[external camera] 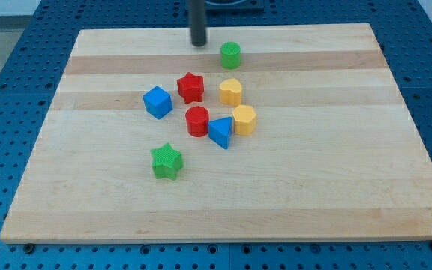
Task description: Push the red star into the red circle
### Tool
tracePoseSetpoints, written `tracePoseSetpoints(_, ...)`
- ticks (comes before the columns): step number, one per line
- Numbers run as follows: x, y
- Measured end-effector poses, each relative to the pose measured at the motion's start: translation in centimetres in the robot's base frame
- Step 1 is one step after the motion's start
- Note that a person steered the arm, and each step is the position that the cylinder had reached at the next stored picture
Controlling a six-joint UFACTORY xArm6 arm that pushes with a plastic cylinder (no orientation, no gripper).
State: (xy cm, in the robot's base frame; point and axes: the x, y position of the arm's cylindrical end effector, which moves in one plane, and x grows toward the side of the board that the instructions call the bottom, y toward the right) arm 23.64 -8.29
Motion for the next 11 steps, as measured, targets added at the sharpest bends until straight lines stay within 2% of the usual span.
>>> tracePoseSetpoints(1, 4.0, -1.4)
tracePoseSetpoints(5, 10.1, 2.1)
tracePoseSetpoints(9, 20.7, 2.5)
tracePoseSetpoints(10, 22.4, 2.8)
tracePoseSetpoints(11, 22.3, 0.7)
